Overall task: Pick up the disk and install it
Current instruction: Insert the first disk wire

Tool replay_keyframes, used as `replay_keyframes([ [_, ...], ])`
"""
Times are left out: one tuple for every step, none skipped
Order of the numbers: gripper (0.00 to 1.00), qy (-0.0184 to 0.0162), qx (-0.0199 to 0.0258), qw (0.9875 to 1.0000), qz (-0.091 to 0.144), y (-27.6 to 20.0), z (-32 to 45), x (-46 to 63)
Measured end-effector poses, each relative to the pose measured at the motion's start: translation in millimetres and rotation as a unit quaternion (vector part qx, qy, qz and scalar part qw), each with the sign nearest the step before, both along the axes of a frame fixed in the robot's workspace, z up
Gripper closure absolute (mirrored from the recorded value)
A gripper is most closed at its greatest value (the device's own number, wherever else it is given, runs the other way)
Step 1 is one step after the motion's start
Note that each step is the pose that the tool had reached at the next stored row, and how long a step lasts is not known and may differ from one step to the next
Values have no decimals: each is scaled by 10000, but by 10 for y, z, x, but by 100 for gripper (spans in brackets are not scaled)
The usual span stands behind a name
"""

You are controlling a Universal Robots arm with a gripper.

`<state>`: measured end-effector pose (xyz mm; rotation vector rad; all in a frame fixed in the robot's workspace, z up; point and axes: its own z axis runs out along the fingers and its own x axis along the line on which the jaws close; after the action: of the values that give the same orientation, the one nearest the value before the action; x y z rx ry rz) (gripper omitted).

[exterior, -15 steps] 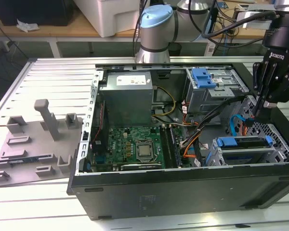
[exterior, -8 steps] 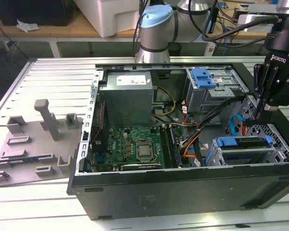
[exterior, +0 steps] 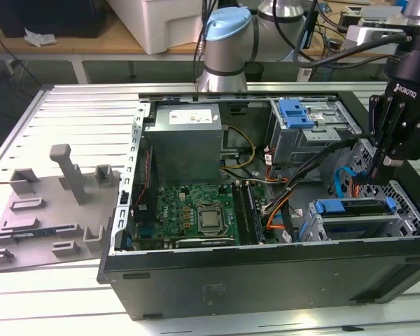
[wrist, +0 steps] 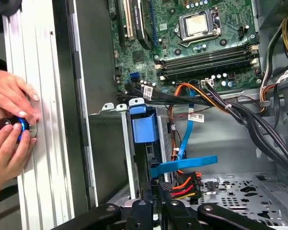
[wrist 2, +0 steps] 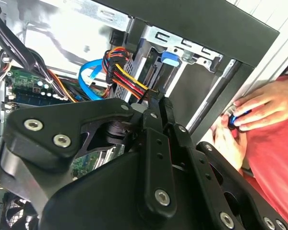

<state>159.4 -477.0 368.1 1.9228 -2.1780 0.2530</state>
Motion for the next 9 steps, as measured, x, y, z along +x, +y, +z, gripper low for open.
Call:
replay_keyframes([
  [83,-5,22,10000,8,-7,0,-3],
  [83,-10,46,10000,18,-13,0,-6],
  [83,-18,75,10000,32,-23,0,-9],
  [83,-24,92,9999,44,-29,0,-11],
  [83,-29,109,9999,63,-36,0,-13],
  [83,-32,121,9999,82,-41,0,-15],
  [83,-38,142,9998,125,-49,0,-17],
  [83,-40,152,9998,146,-53,0,-18],
  [83,-43,164,9997,173,-57,0,-19],
])
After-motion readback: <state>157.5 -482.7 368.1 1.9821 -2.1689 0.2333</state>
